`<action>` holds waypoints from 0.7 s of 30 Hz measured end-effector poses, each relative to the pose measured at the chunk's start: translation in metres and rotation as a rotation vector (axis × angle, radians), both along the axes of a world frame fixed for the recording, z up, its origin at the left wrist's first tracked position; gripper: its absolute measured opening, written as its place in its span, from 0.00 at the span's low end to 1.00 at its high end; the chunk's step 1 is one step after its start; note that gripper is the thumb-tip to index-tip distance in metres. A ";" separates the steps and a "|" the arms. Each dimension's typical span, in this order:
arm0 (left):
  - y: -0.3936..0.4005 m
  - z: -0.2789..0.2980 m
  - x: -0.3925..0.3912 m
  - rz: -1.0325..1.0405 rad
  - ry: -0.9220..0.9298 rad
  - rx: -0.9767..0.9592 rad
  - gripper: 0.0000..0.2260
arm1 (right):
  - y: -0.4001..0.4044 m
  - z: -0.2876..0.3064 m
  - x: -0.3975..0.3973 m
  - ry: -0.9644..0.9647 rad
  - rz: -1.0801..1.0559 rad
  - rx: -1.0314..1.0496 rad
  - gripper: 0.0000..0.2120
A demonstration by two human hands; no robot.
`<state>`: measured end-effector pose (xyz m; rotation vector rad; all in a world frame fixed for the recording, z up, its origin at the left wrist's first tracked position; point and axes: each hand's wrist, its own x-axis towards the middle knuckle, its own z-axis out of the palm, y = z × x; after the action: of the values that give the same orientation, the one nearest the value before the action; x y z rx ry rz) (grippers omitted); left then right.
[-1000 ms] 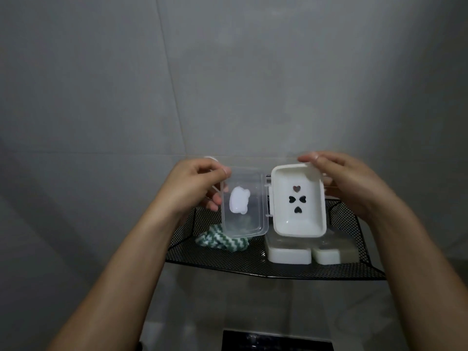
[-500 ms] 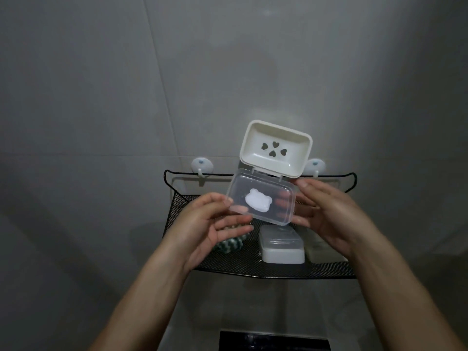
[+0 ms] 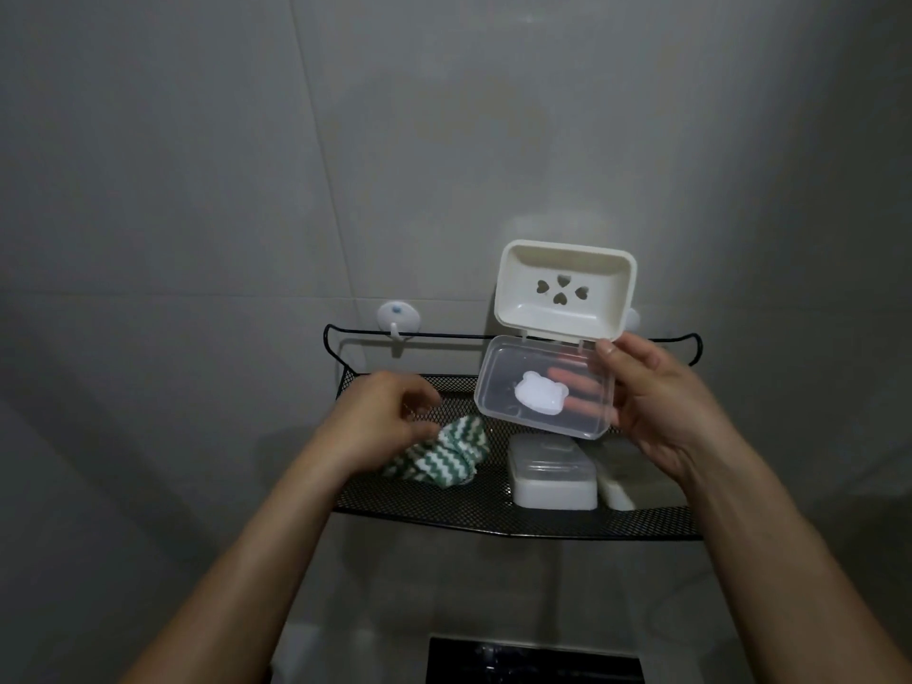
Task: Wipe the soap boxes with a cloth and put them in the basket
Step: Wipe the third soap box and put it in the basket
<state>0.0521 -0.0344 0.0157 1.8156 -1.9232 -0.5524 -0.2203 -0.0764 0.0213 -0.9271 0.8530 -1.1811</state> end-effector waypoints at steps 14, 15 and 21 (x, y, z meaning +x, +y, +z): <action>-0.020 -0.006 0.005 -0.144 -0.211 0.028 0.02 | 0.002 -0.001 -0.005 0.014 -0.036 -0.006 0.14; -0.017 -0.001 0.007 -0.100 -0.131 -0.033 0.04 | 0.002 -0.001 -0.005 0.013 -0.041 -0.010 0.14; 0.012 0.045 -0.010 0.159 0.166 -0.509 0.06 | 0.001 -0.005 0.007 -0.002 -0.034 -0.028 0.12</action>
<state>0.0421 -0.0222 0.0606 1.5199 -1.6065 -0.1338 -0.2130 -0.0755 0.0167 -0.9376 0.8558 -1.2258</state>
